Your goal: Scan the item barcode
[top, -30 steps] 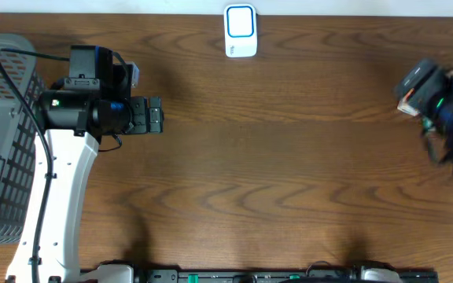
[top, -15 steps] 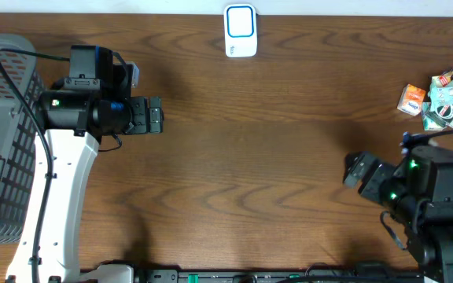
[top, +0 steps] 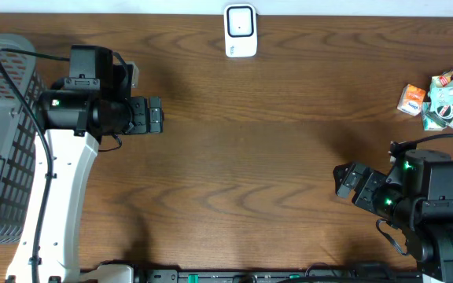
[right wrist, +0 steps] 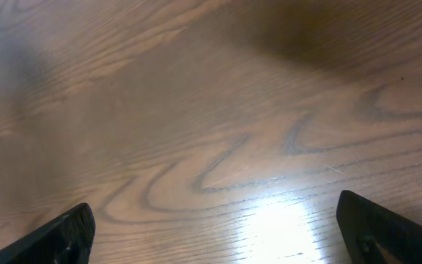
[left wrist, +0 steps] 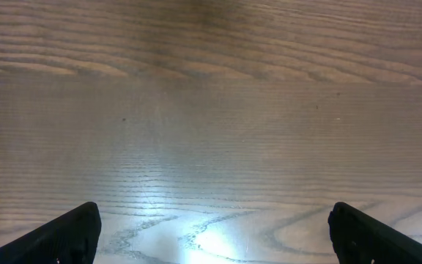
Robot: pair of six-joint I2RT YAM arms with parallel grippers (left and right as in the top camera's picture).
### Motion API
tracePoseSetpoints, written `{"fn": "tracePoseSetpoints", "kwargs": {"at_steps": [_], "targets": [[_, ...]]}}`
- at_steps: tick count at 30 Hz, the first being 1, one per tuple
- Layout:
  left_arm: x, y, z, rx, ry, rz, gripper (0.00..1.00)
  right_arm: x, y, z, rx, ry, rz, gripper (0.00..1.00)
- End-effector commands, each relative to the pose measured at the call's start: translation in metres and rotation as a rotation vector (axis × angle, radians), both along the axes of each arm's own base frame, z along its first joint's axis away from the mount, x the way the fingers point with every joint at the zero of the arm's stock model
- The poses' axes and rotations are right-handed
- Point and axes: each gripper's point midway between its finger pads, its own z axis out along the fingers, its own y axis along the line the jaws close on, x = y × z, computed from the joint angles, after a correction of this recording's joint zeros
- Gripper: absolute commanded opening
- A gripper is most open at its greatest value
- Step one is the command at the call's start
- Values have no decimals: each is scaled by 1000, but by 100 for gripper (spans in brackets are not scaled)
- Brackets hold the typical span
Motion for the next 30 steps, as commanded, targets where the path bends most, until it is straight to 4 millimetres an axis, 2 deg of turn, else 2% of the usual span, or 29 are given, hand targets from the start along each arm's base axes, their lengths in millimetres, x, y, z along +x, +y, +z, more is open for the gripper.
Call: {"fn": "tracePoseSetpoints", "kwargs": {"at_steps": [1,12,18,24,30], "targets": [[-1,-1,-2,3,9,-4,98,-4,3,-3,3,14,19,99],[-1,-1,-2,3,9,-4,98,-5,-5,-5,-38,22,-3,99],[-1,-1,-2,3,9,-4,98,2,-5,-8,-93,-13,74,99],[-1,-1,-2,3,9,-4,98,14,-5,-19,-175,-130,183,99],[-1,-1,-2,3,9,-4,98,31,-7,-25,-200,-352,167,99]]}}
